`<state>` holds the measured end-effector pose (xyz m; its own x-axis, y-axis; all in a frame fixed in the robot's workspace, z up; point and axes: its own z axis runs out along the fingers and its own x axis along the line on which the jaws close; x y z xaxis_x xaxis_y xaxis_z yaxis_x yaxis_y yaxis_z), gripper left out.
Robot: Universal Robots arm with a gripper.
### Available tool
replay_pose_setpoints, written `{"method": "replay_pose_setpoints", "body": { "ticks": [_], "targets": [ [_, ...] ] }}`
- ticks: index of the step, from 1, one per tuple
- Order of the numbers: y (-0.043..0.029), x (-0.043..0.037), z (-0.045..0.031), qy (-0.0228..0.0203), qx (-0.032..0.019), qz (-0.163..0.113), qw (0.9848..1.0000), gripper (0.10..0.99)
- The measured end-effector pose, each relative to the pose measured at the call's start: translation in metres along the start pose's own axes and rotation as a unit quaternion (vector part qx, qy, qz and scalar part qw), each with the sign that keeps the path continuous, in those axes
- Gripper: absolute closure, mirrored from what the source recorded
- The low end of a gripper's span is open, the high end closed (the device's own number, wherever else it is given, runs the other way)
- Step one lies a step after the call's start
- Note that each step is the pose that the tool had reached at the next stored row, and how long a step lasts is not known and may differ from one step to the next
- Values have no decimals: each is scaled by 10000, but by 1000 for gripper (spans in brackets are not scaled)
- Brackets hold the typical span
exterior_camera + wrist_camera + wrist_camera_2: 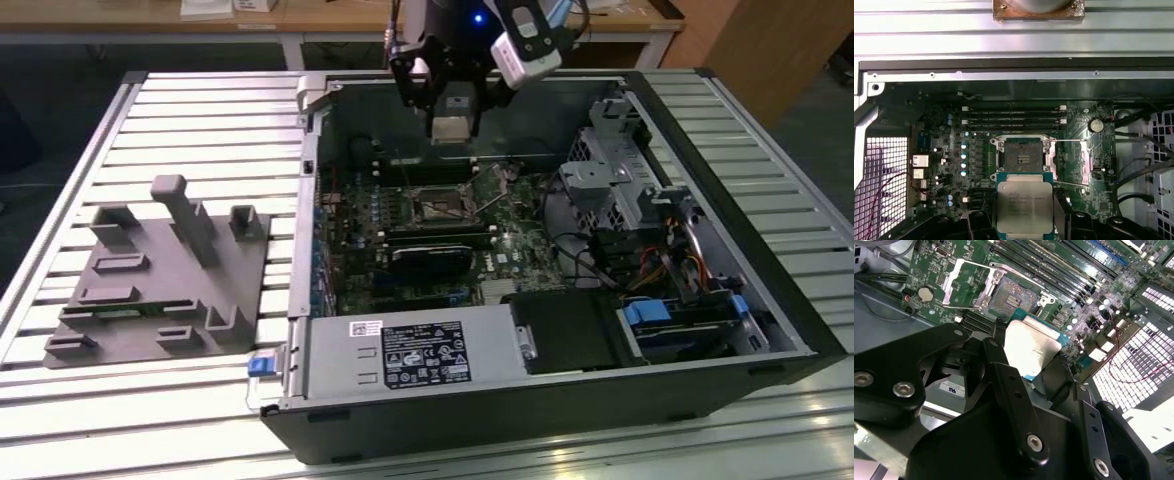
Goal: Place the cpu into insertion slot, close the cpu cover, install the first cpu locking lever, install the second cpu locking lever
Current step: 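Place the cpu into insertion slot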
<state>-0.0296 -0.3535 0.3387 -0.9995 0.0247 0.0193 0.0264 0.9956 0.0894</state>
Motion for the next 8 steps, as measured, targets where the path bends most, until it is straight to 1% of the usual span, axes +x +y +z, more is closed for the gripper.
{"method": "replay_pose_setpoints", "body": {
  "ticks": [8],
  "targets": [
    [-4,-1,46,0,0,0,10000,549]
  ]
}}
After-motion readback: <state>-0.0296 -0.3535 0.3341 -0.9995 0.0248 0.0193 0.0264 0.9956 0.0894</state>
